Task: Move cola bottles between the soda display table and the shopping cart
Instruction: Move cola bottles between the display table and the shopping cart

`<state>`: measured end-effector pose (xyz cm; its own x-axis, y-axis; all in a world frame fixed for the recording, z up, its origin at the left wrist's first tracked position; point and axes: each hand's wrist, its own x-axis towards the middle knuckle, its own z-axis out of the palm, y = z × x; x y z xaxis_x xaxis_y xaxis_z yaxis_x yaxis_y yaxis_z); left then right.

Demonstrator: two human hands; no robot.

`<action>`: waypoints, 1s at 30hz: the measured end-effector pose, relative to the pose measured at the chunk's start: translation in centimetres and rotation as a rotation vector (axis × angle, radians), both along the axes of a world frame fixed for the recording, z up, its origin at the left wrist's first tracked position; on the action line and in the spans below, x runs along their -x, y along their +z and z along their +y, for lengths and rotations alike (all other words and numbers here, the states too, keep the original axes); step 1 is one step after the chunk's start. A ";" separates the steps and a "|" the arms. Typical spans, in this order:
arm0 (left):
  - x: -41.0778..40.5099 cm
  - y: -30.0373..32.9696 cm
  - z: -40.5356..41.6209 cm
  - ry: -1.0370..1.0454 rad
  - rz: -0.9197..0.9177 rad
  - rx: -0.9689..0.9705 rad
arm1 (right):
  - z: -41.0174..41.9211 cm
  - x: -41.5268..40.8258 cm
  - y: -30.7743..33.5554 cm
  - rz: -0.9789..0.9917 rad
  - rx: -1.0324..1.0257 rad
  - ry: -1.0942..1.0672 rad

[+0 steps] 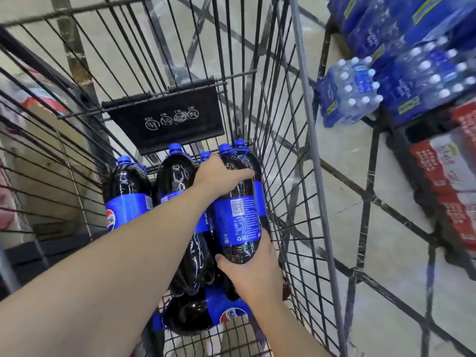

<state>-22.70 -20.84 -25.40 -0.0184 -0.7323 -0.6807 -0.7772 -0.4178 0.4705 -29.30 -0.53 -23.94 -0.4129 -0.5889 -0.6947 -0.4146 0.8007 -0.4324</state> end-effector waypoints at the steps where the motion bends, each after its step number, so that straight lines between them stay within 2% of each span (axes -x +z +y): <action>1: 0.0 0.6 0.3 0.008 0.009 0.014 | 0.2 0.1 0.2 -0.008 0.007 0.005; 9: -2.6 4.7 3.9 0.155 0.066 0.222 | 2.5 0.2 2.4 0.035 0.151 0.123; 17: -7.2 10.3 9.5 0.301 0.155 0.378 | 6.6 -1.1 6.9 0.162 0.289 0.306; 22: -10.1 16.9 14.8 0.376 0.248 0.475 | 10.6 -2.3 13.1 0.233 0.372 0.389; 30: -13.5 30.7 25.1 0.450 0.375 0.659 | 18.2 -4.3 25.3 0.331 0.531 0.460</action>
